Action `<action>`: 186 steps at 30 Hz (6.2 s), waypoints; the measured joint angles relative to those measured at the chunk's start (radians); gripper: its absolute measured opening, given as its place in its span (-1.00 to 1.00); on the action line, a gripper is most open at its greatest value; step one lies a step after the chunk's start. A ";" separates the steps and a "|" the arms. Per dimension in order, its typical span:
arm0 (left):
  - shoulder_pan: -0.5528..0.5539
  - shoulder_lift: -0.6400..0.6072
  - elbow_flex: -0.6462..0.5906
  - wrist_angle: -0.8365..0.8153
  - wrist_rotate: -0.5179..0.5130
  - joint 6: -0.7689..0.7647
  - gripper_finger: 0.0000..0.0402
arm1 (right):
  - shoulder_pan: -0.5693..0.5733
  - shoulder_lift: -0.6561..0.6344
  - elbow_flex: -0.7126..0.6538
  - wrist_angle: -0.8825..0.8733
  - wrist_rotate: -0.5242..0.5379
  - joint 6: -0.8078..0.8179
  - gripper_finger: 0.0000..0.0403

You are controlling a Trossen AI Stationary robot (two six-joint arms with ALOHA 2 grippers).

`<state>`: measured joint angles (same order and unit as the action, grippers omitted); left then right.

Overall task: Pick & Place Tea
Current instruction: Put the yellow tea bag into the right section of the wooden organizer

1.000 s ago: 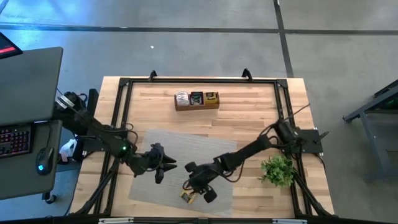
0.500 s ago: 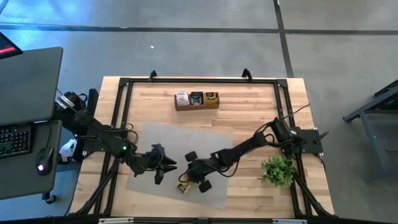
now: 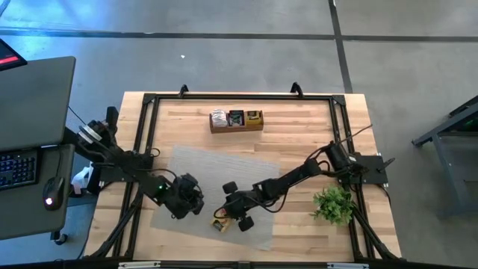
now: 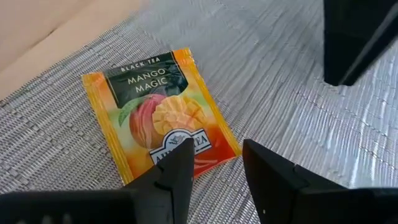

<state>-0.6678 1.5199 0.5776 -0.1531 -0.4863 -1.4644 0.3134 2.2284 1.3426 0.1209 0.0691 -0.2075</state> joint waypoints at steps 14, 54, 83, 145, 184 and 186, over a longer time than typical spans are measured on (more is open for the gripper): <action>0.001 0.068 0.003 0.102 0.060 0.001 -0.43 | -0.073 -0.021 -0.002 -0.093 0.095 0.109 -0.33; 0.013 0.069 -0.002 0.075 0.102 0.249 -0.43 | 0.012 -0.095 0.000 -0.293 0.121 0.099 -0.33; 0.013 0.068 0.004 0.006 0.124 0.448 -0.43 | 0.069 -0.133 -0.009 -0.249 0.030 0.221 -0.33; 0.013 0.070 0.255 -0.140 0.078 0.541 -0.43 | 0.021 -0.147 -0.003 -0.432 0.024 0.137 -0.96; 0.013 0.069 0.256 -0.049 0.072 0.490 -0.43 | -0.539 -0.441 -0.004 -0.709 0.363 0.931 -0.97; 0.013 0.069 0.256 -0.047 0.071 0.490 -0.43 | -0.576 -0.440 -0.004 -0.688 0.304 0.960 -0.97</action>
<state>-0.6544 1.5890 0.8333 -0.2003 -0.4154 -0.9745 -0.2628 1.7882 1.3384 -0.5666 0.3730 0.7527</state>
